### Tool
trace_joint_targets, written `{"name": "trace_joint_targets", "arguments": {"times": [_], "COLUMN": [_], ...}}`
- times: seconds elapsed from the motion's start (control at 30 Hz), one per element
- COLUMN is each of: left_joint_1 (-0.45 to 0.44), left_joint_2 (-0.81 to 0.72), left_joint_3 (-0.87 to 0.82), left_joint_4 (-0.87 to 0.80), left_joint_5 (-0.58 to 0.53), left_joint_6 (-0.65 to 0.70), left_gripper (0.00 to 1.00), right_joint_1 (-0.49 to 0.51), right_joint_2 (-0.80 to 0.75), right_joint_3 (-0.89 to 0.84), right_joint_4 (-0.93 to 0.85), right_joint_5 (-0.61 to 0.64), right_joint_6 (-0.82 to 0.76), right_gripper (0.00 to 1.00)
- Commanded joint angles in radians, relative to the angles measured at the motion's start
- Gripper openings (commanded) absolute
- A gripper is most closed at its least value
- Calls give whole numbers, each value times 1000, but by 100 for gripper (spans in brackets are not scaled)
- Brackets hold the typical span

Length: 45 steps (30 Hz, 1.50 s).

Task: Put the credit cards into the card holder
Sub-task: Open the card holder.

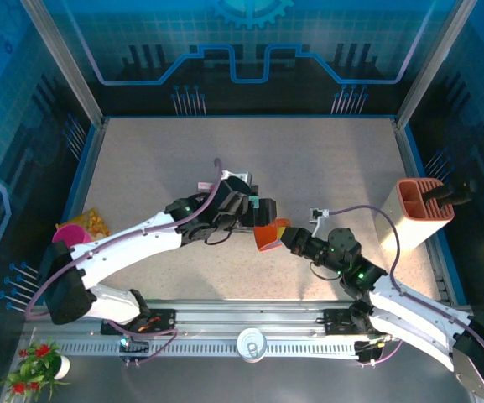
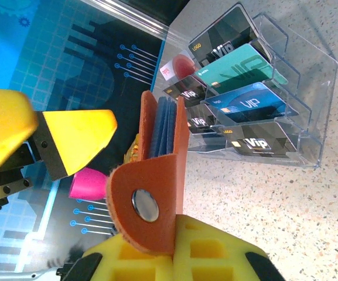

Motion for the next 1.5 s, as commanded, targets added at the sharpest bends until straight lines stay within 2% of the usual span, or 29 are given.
{"name": "trace_joint_targets", "arguments": {"times": [0.0, 0.8, 1.47], "left_joint_1": [-11, -40, -39], "left_joint_2": [25, 136, 48], "left_joint_3": [36, 37, -54], "left_joint_4": [-56, -36, -61], "left_joint_5": [-54, -57, -97], "left_joint_6": [40, 22, 30], "left_gripper": [99, 99, 99], "right_joint_1": [22, 55, 46], "right_joint_2": [14, 50, -24], "right_joint_3": [-7, 28, -9], "right_joint_4": [10, 29, -22], "right_joint_5": [33, 57, 99], "right_joint_6": [-22, -19, -5], "right_gripper": [0, 0, 0]}}
